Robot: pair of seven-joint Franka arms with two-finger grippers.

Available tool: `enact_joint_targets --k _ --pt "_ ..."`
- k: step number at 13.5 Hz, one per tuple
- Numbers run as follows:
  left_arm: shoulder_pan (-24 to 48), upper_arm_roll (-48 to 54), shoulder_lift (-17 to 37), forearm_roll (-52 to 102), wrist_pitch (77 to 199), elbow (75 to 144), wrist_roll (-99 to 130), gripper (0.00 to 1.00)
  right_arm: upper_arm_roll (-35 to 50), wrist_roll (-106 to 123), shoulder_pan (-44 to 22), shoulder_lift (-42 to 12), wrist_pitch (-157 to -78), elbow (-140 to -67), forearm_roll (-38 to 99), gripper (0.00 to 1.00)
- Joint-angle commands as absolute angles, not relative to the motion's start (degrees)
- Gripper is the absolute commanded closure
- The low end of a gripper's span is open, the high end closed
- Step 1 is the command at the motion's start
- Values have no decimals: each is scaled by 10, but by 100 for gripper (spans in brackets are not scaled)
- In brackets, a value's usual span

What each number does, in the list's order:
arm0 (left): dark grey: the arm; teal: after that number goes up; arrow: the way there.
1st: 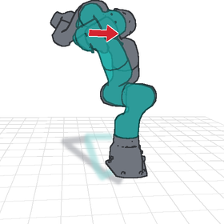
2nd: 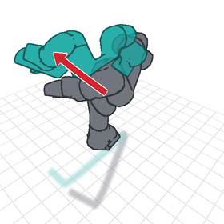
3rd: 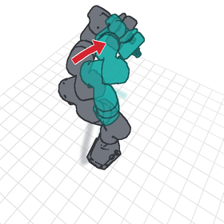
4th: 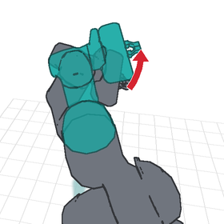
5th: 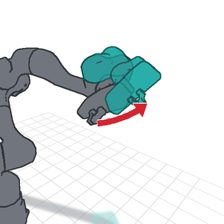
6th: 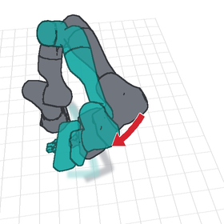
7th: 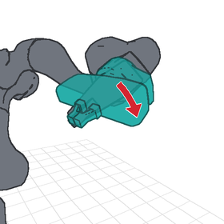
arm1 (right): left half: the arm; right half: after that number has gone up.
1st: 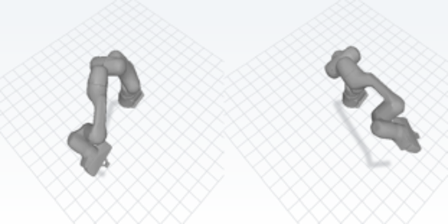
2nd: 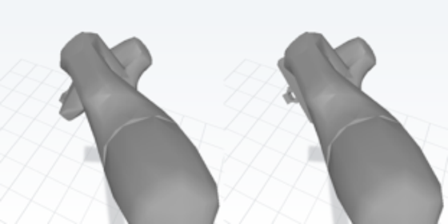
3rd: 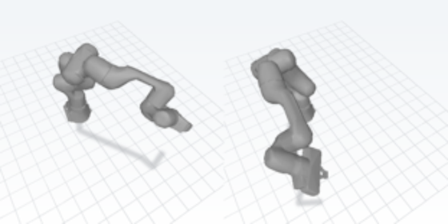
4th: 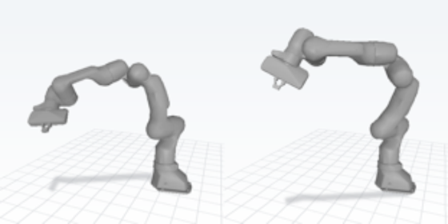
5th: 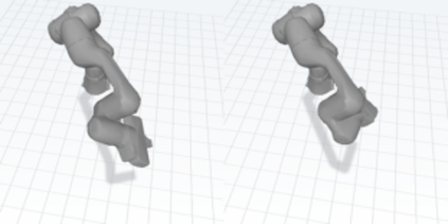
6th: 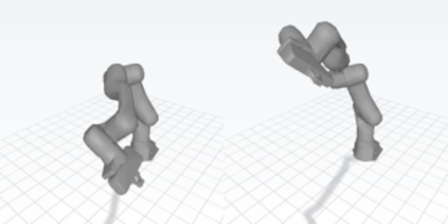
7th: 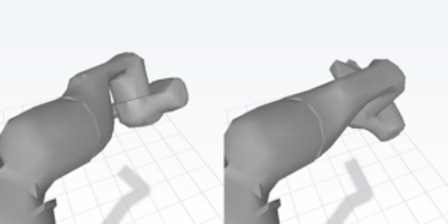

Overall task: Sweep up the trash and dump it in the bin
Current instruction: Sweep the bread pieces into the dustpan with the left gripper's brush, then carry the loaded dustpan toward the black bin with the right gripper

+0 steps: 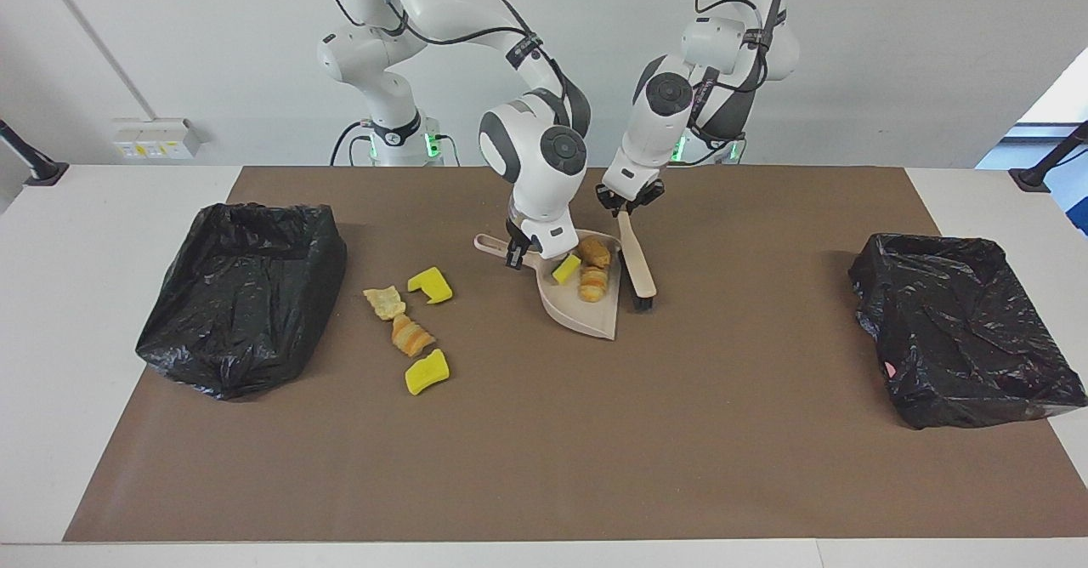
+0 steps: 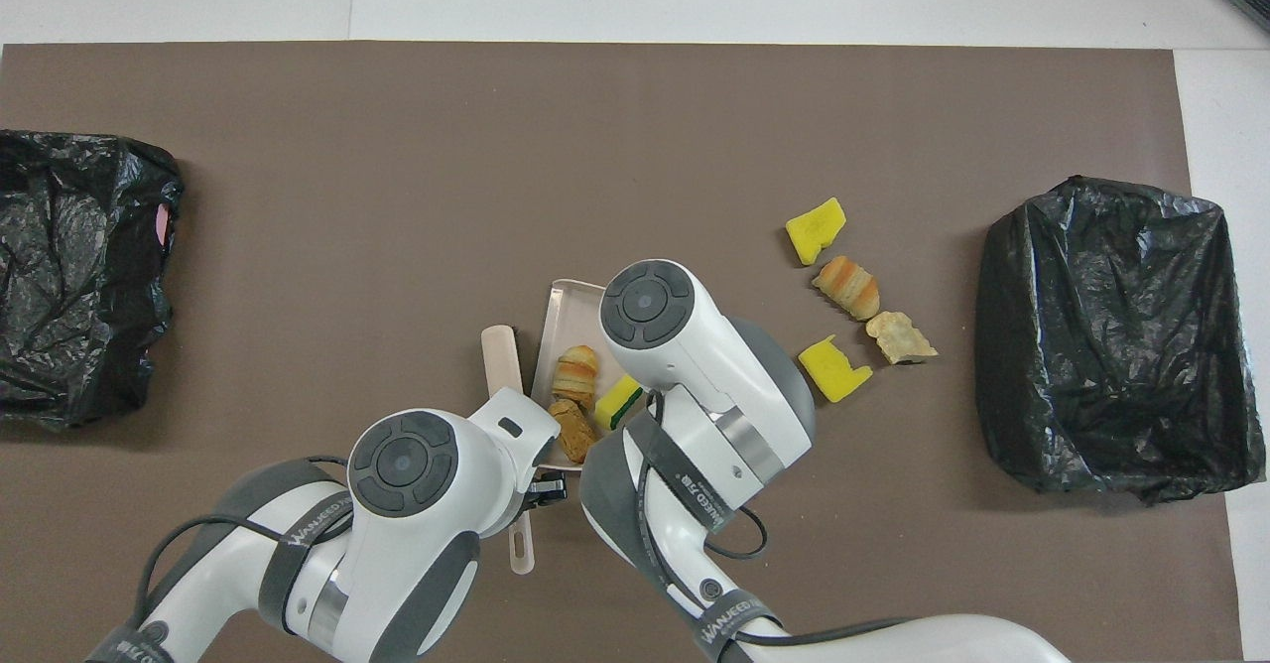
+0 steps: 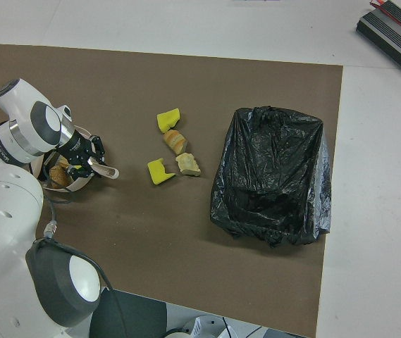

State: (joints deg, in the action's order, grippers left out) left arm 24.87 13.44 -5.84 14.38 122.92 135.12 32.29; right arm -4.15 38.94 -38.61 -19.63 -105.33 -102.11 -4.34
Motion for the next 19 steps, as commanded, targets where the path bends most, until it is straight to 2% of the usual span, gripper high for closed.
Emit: enact_joint_targets --k 1,7,12,19 --pt "255 127 -37 163 1228 1319 287 100 -37 372 -380 -190 -1067 -1033 -53 100" --pt "243 122 -26 153 1137 1267 261 100 -38 372 -380 -190 -1067 -1033 -53 100" --pt "224 121 -68 133 1070 1266 267 100 -40 361 -373 -188 -1063 -1025 -53 100" --pt "229 125 -112 115 1020 1288 274 100 -40 431 -284 -119 -1028 -1012 -47 100"
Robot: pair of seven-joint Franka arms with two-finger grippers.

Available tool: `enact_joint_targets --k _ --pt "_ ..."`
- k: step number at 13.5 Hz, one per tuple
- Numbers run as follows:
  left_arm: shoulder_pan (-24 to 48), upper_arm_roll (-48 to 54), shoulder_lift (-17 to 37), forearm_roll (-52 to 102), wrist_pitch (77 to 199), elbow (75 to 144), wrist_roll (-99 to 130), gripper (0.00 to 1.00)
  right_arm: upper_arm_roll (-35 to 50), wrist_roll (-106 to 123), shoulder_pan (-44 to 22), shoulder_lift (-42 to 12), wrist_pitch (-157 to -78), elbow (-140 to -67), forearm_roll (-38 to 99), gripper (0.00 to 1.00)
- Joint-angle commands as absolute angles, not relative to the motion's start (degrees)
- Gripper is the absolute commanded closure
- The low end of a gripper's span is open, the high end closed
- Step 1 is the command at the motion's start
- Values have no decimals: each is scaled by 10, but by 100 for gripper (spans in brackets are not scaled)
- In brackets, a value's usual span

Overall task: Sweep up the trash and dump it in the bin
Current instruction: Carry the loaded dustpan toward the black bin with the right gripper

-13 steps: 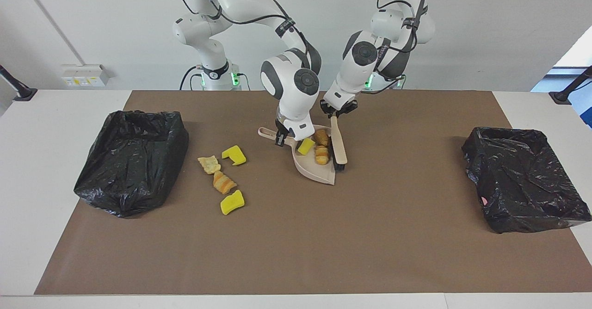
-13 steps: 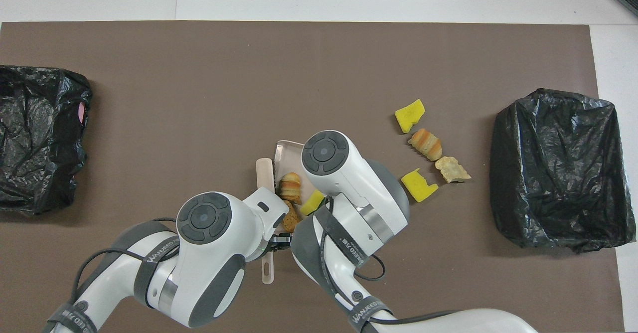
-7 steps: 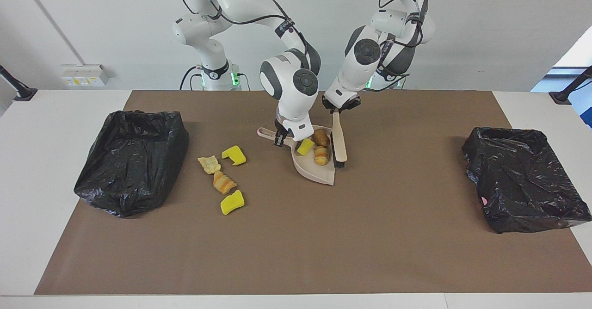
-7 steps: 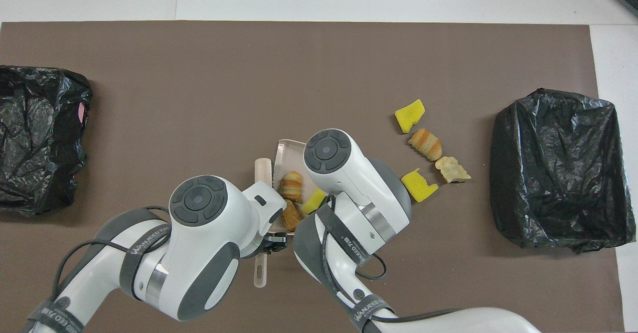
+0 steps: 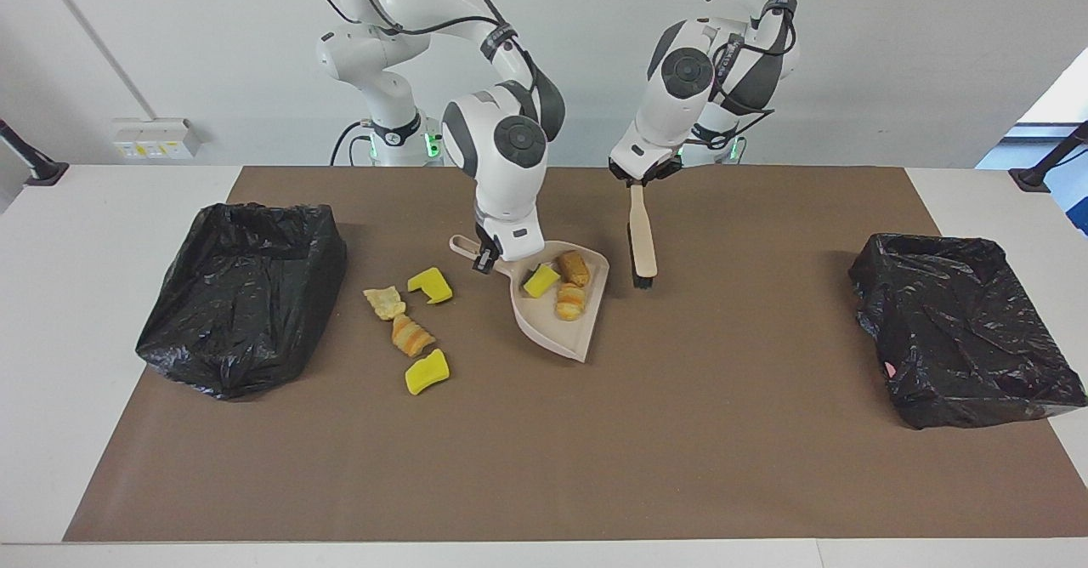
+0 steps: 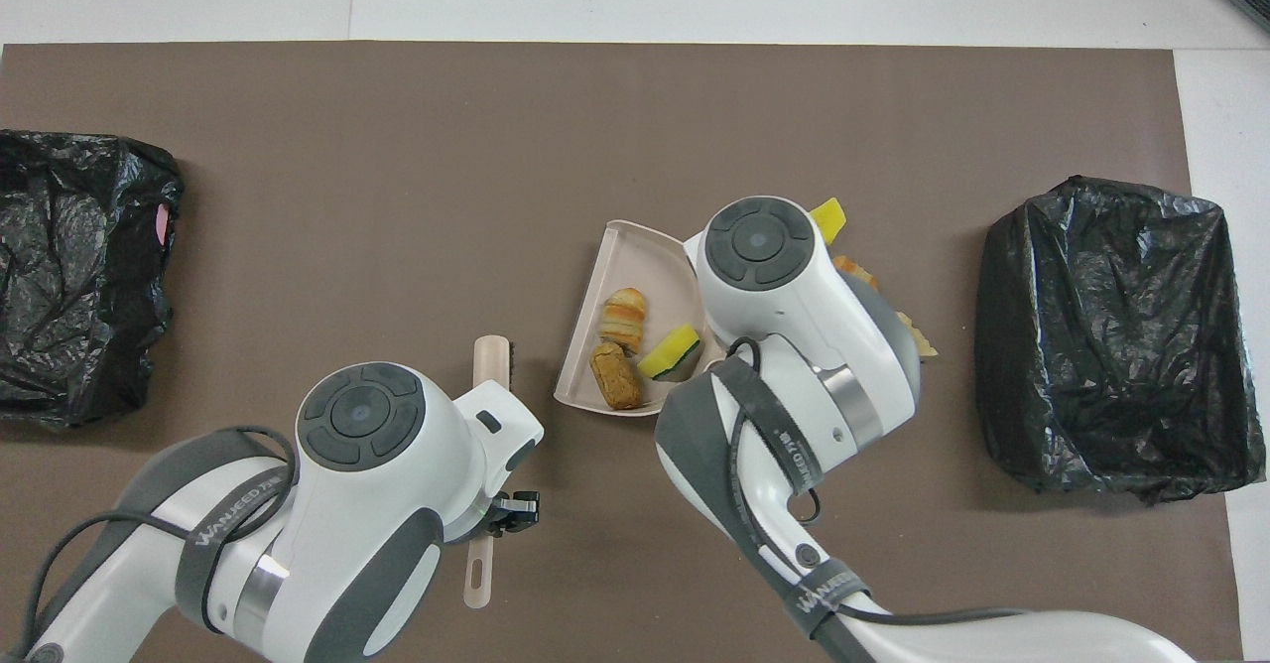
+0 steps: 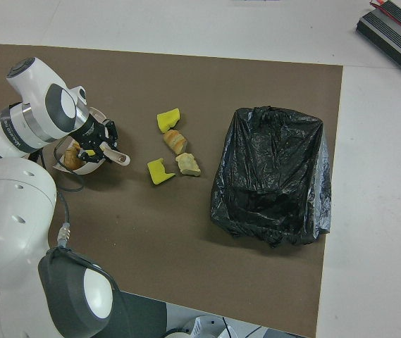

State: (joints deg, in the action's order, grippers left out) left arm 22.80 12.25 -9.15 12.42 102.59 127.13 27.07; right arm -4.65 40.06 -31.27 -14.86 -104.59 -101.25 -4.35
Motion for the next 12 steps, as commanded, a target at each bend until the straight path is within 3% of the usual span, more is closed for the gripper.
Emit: enact_joint_targets --k 1,6,12 --pt "229 127 -119 115 1020 1297 280 100 -40 451 -269 -112 -1017 -1003 -46 100" --pt "230 181 -168 115 1033 1345 321 100 -44 505 -204 -105 -963 -946 -44 100" --pt "234 291 -207 136 1068 1390 401 100 -46 541 -100 -75 -948 -937 -43 100"
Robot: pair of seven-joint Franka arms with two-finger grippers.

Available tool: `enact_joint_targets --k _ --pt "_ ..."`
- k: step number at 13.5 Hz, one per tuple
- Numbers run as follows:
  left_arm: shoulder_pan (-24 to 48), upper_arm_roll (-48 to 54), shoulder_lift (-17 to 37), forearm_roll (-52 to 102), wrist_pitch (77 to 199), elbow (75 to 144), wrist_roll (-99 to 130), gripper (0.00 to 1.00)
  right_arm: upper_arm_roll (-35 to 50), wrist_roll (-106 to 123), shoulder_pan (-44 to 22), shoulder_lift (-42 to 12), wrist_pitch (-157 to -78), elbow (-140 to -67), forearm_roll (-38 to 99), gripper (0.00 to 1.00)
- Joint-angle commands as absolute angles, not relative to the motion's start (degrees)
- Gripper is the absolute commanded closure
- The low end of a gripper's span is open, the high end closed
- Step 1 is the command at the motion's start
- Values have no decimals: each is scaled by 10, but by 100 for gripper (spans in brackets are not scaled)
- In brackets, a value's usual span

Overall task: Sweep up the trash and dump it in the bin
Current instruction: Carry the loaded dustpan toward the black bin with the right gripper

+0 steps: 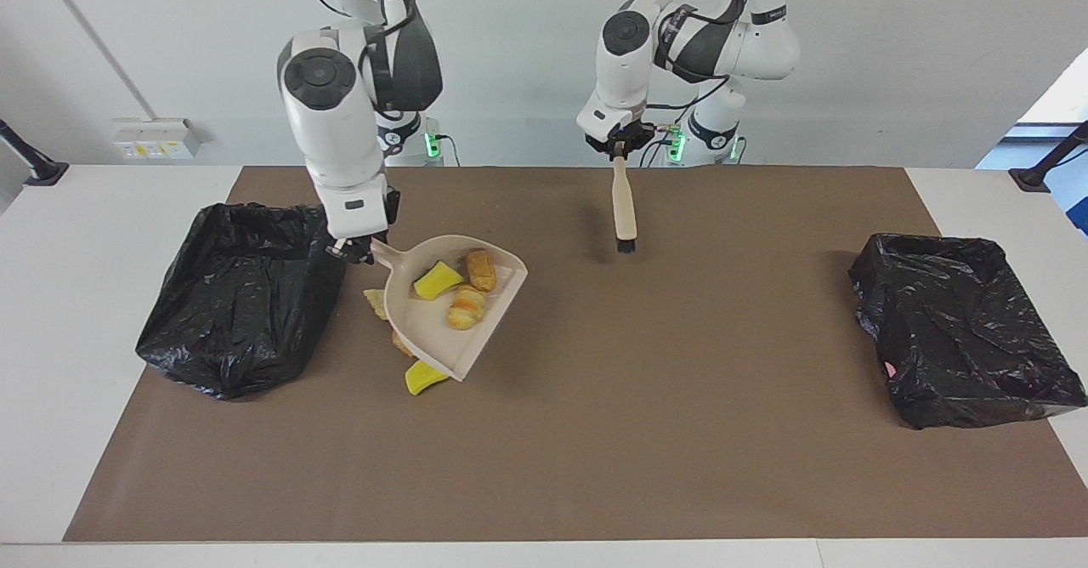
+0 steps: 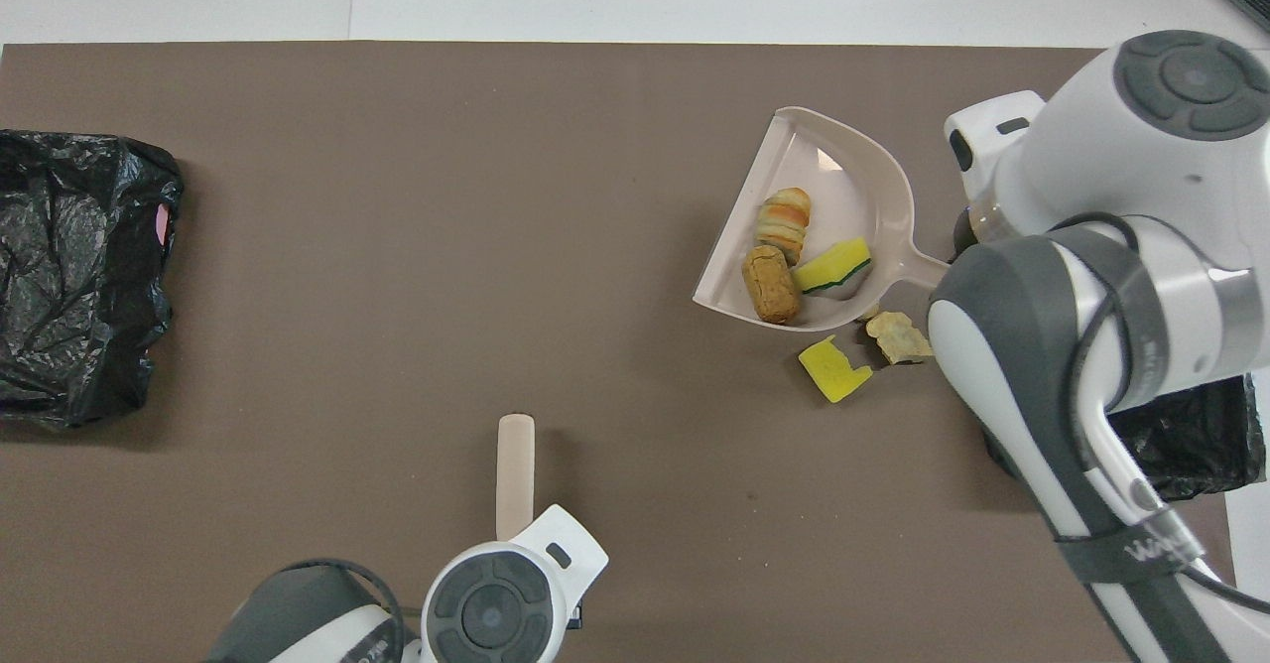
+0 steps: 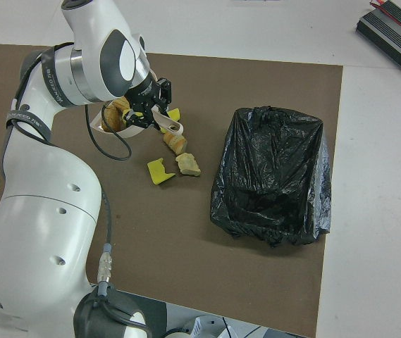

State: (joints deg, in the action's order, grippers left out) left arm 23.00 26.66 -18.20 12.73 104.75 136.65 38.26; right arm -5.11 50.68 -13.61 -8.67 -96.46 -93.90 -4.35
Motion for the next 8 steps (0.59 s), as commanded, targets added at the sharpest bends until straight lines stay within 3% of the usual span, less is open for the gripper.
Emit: enact_joint_targets --k 1,8 --pt "236 306 -207 156 1078 1393 405 100 -46 567 -76 -75 -947 -937 -41 100" --pt "247 368 -199 214 1167 1445 417 100 -47 731 103 -74 -941 -937 -30 100"
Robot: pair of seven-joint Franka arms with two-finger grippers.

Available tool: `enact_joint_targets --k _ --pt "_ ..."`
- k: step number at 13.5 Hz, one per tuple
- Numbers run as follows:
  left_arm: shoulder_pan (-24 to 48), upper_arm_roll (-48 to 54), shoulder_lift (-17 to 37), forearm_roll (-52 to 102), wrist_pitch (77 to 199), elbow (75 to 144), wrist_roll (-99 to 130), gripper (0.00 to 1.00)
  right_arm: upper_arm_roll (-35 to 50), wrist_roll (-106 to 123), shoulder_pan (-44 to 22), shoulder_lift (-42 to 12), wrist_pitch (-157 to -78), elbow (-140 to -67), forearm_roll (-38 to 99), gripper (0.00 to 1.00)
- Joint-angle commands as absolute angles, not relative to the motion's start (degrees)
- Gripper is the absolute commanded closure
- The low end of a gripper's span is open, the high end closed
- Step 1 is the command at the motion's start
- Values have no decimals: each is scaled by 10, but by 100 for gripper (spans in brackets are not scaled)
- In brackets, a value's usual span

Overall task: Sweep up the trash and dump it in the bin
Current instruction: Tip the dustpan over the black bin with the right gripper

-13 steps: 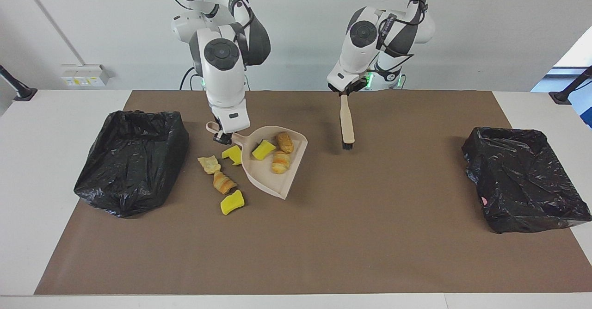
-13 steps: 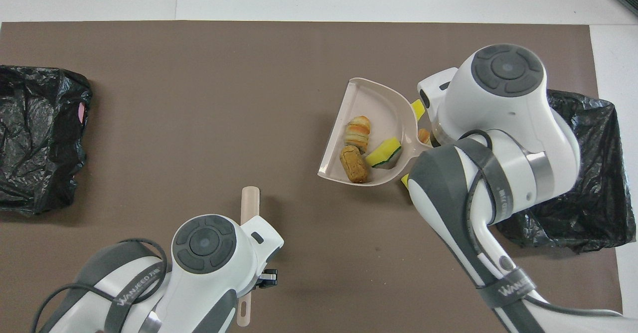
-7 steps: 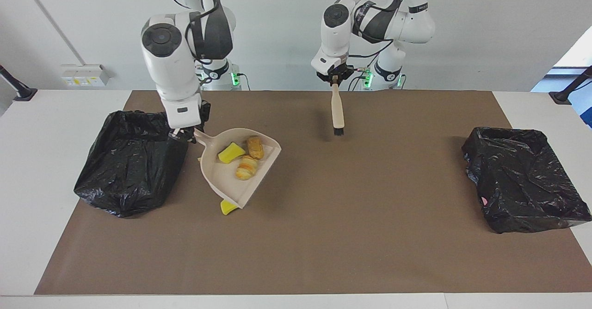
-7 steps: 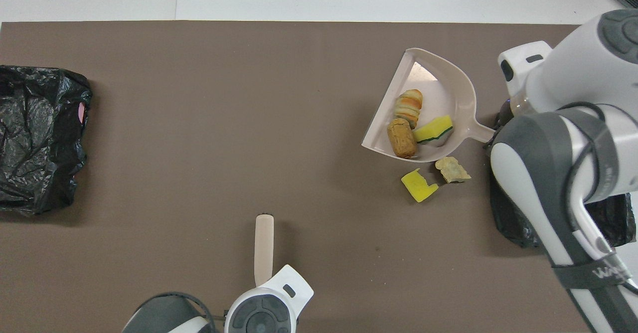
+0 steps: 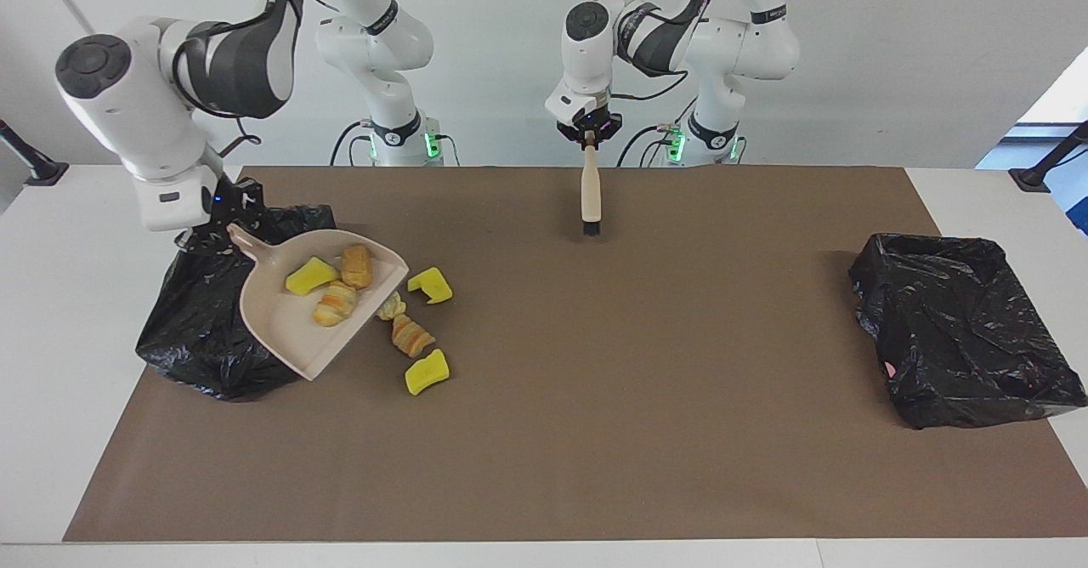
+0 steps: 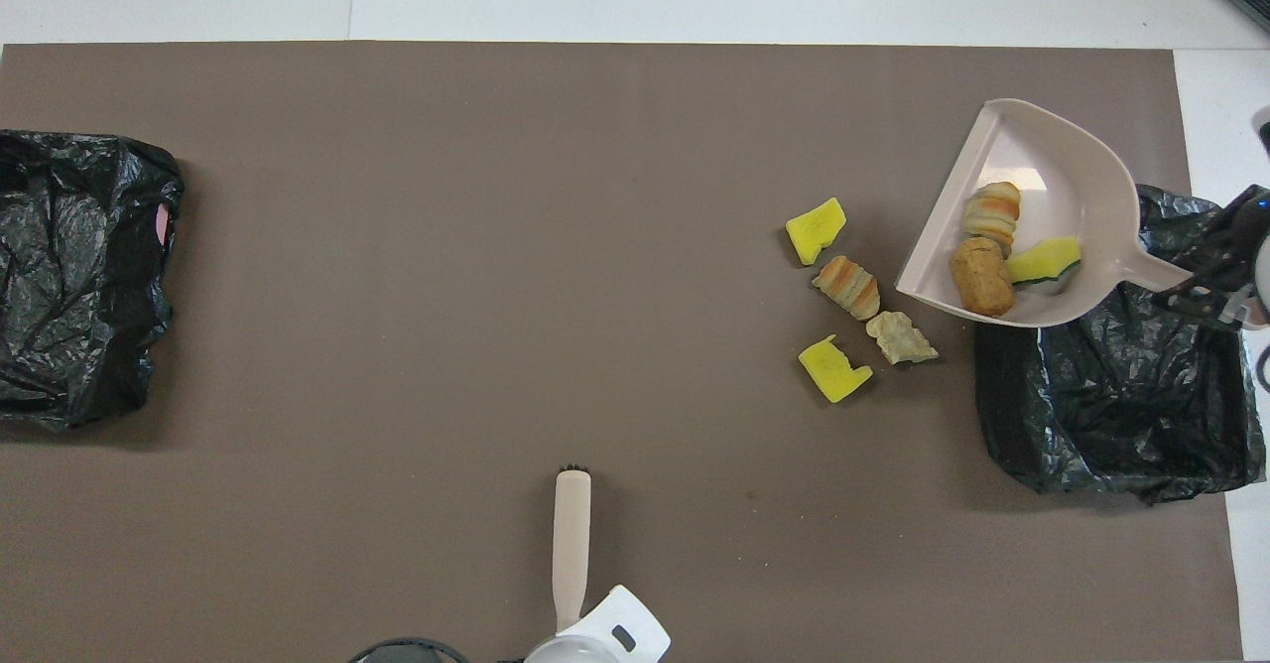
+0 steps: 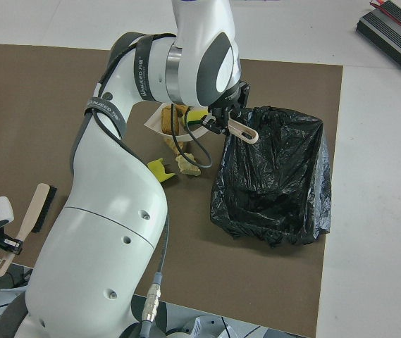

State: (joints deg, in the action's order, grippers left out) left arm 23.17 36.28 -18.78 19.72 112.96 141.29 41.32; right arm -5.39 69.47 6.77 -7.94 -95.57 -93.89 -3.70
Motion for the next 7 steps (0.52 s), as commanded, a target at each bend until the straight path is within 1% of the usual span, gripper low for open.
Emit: enact_joint_targets --k 1,2,4,7 --pt "246 369 -200 217 1180 1456 417 100 -47 753 126 -73 -941 -937 -32 100" --pt "245 369 -199 228 1181 1457 417 100 -47 772 148 -72 -942 -937 -38 100" --pt "245 369 -199 242 1191 1461 417 100 -52 805 167 -72 -942 -933 -54 100" --pt "244 369 -197 274 1226 1470 414 100 -54 861 183 -73 -964 -925 -150 100"
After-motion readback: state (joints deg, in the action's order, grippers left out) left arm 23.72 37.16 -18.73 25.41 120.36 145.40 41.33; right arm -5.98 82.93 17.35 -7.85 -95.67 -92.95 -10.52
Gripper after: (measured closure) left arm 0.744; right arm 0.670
